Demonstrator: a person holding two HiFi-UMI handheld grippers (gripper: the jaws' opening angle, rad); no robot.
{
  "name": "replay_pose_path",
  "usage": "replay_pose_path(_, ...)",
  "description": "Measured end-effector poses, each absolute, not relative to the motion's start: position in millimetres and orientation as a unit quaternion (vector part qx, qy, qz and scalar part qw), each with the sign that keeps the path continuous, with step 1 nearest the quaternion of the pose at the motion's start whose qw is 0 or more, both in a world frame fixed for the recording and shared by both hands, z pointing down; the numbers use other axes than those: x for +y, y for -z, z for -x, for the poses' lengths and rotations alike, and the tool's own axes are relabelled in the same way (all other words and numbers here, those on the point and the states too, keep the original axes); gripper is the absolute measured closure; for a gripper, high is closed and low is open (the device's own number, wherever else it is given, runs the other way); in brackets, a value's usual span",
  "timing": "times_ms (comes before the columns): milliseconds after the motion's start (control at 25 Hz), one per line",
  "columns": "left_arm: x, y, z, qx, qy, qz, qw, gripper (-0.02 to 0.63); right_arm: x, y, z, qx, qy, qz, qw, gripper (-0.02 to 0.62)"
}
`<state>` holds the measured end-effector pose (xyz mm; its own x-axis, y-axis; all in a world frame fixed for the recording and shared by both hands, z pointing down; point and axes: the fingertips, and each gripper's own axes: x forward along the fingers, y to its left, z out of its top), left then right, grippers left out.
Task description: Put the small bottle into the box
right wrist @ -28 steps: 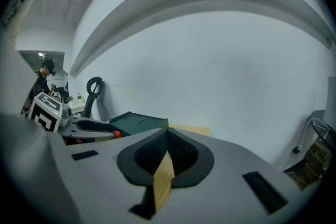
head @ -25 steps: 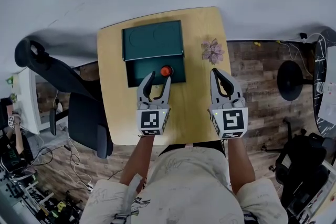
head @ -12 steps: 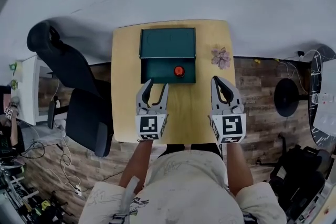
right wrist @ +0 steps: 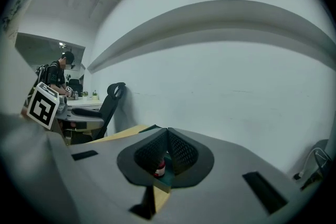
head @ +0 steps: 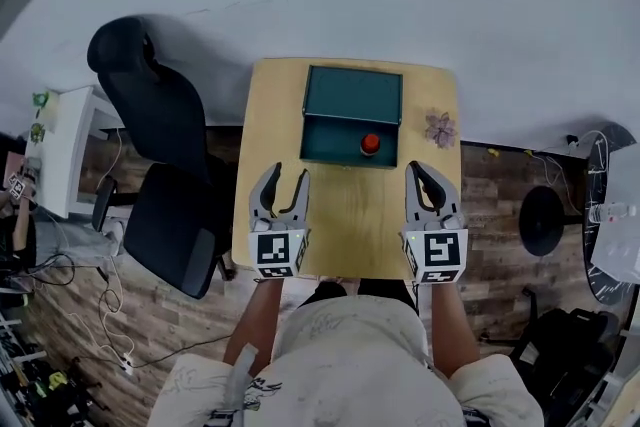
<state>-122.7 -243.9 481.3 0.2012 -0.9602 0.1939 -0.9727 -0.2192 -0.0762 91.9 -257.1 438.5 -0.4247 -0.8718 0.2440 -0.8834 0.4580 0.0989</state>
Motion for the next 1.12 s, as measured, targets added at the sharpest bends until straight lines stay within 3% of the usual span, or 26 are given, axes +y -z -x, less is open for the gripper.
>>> replay_pose_path(480, -200, -423, 192, -0.646, -0.059, -0.761, -0.013, 0.403, -209, -407, -70, -0.826, 0.022, -0.556, 0.096, 0.58)
replay_pose_path(1120, -173, -399, 201, -0.629, -0.046, -0.775, -0.05, 0.403, -172, -396, -68, -0.803, 0.037, -0.589, 0.079, 0.58)
